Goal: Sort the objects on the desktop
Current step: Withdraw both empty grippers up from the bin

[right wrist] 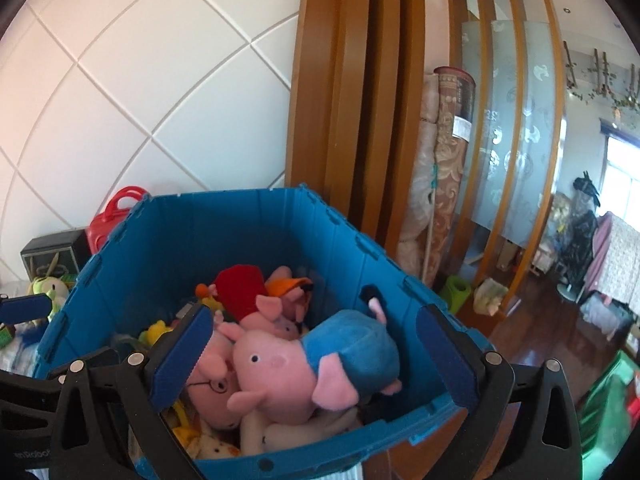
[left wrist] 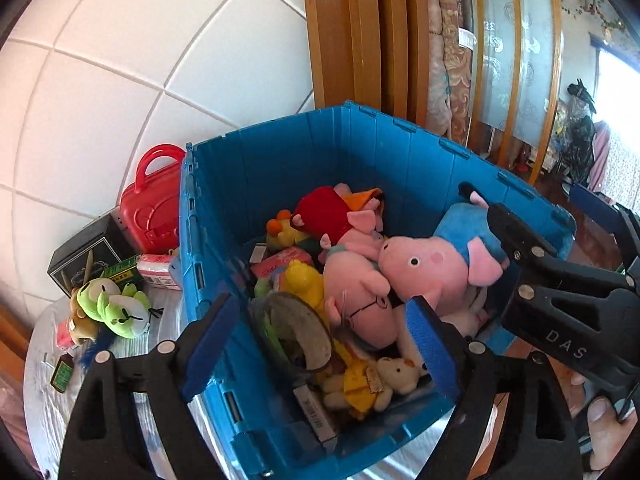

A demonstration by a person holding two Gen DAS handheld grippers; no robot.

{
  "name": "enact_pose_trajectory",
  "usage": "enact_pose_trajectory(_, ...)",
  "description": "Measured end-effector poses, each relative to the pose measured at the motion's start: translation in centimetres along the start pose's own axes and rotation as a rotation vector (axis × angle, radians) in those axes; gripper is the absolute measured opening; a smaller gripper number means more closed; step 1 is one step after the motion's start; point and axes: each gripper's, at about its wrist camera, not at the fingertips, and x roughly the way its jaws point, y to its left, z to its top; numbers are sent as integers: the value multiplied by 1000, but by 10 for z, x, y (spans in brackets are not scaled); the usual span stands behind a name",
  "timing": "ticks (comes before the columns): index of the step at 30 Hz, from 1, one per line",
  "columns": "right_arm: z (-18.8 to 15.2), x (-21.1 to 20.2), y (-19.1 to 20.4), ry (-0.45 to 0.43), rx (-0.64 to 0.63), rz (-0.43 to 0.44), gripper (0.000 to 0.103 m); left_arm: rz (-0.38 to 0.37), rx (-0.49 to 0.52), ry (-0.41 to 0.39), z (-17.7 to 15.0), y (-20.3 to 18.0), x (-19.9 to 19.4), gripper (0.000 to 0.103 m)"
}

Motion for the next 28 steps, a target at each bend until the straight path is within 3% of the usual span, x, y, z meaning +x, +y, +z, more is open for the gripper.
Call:
enact_pose_trajectory(8, -13, -32, 28, -10, 0, 15, 103, 68, -10, -134, -28, 29, -42, 88)
enact_pose_trajectory(14, -14, -58, 48, 8, 10, 77, 103, 59, -65, -141, -36, 60, -56, 89)
enact_pose_trajectory(28, -11, -78, 73, 51, 22, 65, 103, 77, -102, -192, -45, 88, -76, 89)
